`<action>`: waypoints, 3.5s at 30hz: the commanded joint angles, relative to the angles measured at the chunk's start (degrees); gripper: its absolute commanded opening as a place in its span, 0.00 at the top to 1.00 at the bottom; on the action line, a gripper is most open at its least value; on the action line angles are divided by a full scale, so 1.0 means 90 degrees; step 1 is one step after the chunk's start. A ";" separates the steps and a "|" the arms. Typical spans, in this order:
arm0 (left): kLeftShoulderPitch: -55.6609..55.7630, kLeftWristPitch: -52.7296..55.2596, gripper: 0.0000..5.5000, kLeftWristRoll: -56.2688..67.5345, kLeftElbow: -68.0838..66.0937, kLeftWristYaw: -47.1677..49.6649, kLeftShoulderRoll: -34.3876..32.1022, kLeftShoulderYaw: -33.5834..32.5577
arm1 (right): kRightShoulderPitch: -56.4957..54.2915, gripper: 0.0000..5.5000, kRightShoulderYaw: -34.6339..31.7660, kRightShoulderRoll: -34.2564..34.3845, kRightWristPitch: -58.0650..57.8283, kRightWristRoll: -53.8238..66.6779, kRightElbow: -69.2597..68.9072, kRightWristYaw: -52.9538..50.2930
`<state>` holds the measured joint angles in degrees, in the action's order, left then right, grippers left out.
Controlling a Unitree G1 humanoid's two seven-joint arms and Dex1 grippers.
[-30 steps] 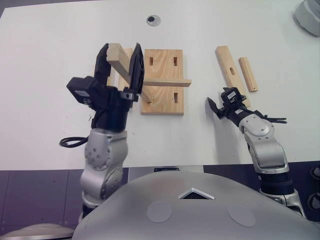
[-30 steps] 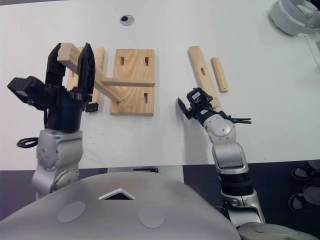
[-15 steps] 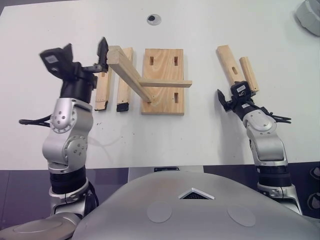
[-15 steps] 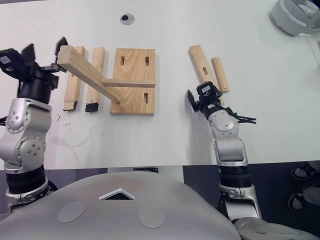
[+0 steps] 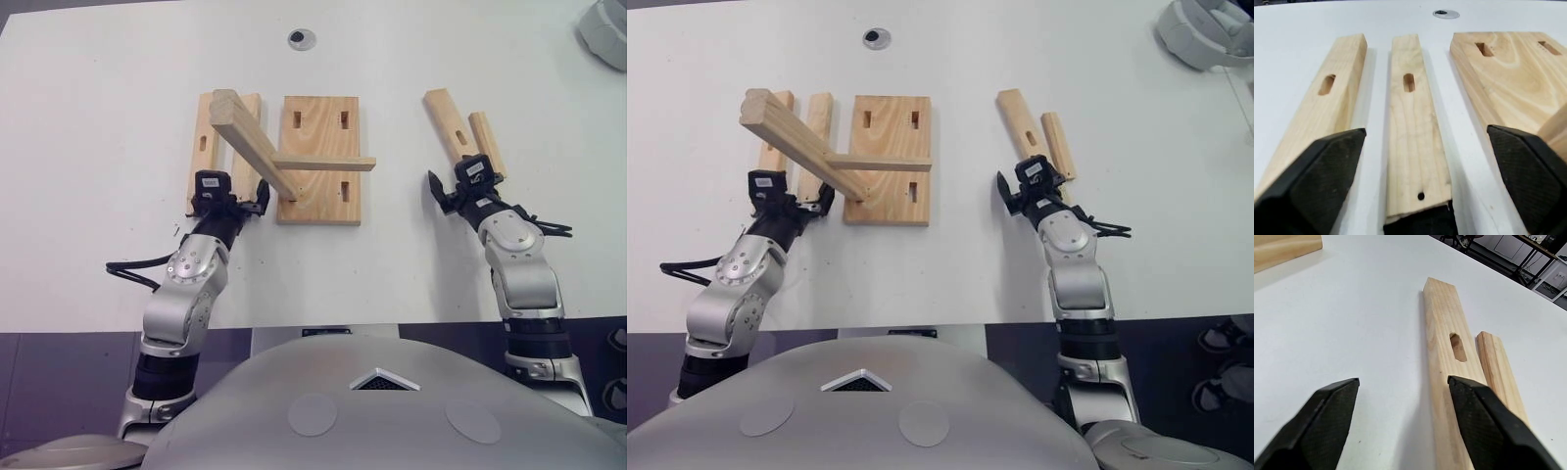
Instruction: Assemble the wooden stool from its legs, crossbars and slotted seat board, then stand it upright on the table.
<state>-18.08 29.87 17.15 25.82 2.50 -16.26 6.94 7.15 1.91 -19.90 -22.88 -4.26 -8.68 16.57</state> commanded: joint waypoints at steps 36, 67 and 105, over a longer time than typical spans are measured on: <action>0.5203 -0.1024 0.62 0.0107 0.0528 -0.2349 -0.0650 -0.0838 | -0.8591 0.39 -0.3692 0.1233 -0.3760 0.8652 0.2319 -0.1044; 0.4823 -0.0948 0.56 -0.0116 0.0542 -0.2570 -0.0524 -0.0655 | -0.8205 0.81 -0.3362 0.0752 -0.3382 0.9798 0.1528 -0.2920; 0.0751 -0.1076 0.23 -0.2496 -0.1084 -0.2484 -0.0980 0.0517 | 0.0250 0.81 -0.2619 0.1675 -0.0847 0.7908 -0.2382 -0.2729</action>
<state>-11.20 19.61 -5.20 15.95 -19.39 -25.84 11.13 10.77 -20.29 -4.01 -31.69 65.79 -30.29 -8.22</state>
